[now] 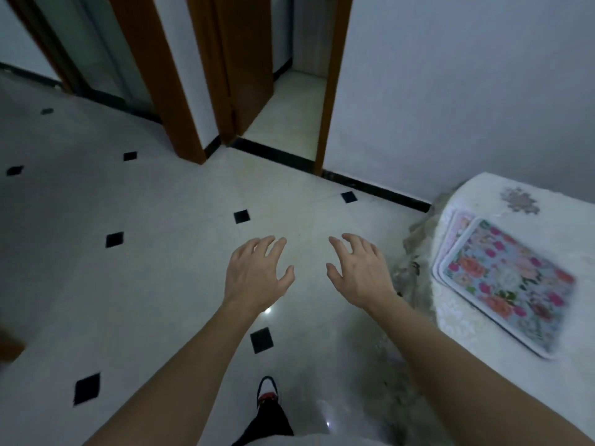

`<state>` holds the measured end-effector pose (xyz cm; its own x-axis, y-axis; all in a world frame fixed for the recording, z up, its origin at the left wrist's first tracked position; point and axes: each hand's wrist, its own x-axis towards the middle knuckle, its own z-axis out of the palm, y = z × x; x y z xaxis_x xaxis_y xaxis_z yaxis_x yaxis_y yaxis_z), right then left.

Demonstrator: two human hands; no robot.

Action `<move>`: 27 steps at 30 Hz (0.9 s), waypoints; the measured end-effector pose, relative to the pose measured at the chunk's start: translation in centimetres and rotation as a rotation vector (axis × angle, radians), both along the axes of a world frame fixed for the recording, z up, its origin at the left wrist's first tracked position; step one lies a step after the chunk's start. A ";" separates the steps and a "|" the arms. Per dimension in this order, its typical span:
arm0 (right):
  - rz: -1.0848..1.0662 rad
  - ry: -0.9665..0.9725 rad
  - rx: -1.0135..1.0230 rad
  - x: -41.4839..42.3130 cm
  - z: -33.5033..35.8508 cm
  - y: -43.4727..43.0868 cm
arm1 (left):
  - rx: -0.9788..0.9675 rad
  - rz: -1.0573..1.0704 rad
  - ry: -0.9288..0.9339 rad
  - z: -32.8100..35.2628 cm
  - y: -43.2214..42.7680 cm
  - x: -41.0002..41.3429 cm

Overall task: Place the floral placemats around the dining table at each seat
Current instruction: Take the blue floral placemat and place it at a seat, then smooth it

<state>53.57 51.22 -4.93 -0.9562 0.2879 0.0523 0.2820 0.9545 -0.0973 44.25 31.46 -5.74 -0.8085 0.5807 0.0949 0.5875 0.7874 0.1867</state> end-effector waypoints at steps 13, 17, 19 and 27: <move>-0.393 -0.010 0.067 -3.8 2.7 7.1 | 0.034 -0.407 0.038 2.5 11.8 -11.2; -0.437 -0.013 0.057 -4.9 2.4 9.3 | 0.029 -0.457 0.040 2.2 14.8 -13.2; -0.460 -0.010 0.048 -5.7 2.0 10.9 | 0.021 -0.486 0.047 1.9 16.6 -14.1; -0.594 0.041 -0.034 -9.3 -0.2 21.3 | -0.005 -0.593 0.075 1.1 29.4 -17.9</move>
<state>44.30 72.51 -5.11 -0.6285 0.7750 0.0668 0.7620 0.6306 -0.1469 26.33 60.82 -4.67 -0.3372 0.9316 0.1357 0.9386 0.3215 0.1249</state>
